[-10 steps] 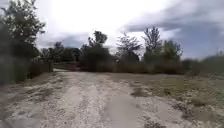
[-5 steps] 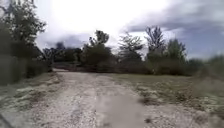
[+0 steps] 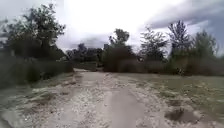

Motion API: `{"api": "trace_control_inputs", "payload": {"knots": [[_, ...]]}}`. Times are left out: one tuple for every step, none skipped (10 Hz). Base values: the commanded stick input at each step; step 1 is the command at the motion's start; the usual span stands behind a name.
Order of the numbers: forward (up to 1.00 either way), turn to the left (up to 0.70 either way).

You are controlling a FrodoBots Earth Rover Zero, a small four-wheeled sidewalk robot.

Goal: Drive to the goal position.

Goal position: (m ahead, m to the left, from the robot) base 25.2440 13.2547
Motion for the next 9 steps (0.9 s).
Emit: {"api": "trace_control_inputs", "payload": {"knots": [[0.7,0.0],[0.7,0.0],[0.7,0.0],[0.7,0.0],[0.7,0.0],[0.7,0.0],[0.7,0.0],[0.7,0.0],[0.7,0.0]]}}
